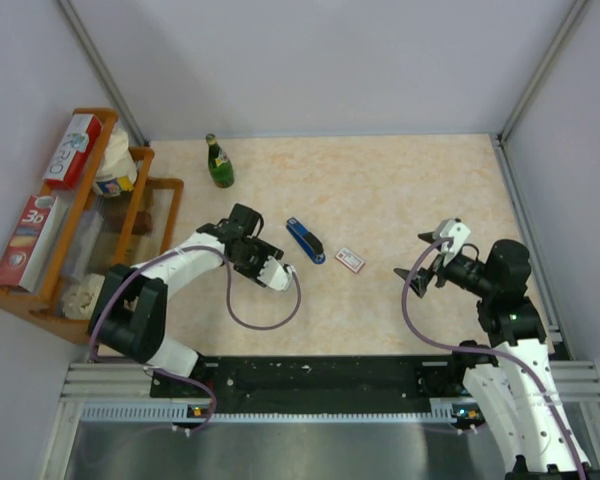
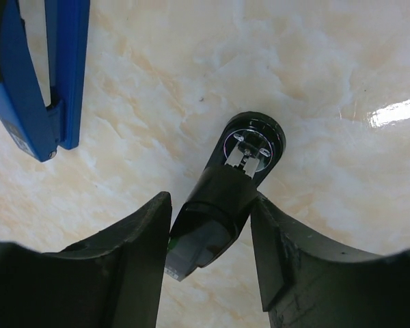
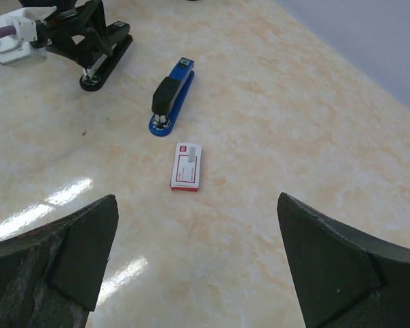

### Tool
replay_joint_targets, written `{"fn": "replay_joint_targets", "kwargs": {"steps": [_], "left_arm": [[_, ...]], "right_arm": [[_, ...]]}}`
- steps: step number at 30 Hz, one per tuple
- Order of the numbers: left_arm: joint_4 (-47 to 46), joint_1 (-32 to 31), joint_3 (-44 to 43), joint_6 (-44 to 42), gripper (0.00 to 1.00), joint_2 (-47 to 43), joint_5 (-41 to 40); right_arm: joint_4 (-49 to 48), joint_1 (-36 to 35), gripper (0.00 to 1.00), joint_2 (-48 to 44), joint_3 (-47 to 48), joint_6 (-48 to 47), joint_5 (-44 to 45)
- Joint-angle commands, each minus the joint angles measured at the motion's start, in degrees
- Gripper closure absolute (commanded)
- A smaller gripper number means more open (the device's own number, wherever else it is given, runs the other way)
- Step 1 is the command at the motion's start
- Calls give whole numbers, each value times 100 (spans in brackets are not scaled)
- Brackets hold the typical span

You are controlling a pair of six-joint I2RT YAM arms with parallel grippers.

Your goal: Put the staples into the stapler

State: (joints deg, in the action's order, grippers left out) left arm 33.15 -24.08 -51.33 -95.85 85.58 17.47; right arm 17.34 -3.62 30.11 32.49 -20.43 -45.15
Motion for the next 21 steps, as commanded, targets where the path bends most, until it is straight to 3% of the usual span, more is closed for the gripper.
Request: {"fn": "replay_joint_targets", "kwargs": {"steps": [1, 14, 15, 17, 21], "left_arm": [[52, -106, -184, -135, 47, 169, 81], [95, -212, -246, 216, 65, 380, -8], [104, -212, -263, 251, 71, 380, 45], [96, -212, -333, 452, 100, 372, 150], [192, -212, -676, 1260, 100, 302, 440]], "right_arm": [[-187, 63, 1, 39, -6, -67, -117], [-187, 54, 1, 65, -23, -67, -135], [-196, 63, 1, 65, -23, -76, -152], [-196, 63, 1, 92, -23, -58, -179], [-196, 54, 2, 101, -15, -23, -284]]}}
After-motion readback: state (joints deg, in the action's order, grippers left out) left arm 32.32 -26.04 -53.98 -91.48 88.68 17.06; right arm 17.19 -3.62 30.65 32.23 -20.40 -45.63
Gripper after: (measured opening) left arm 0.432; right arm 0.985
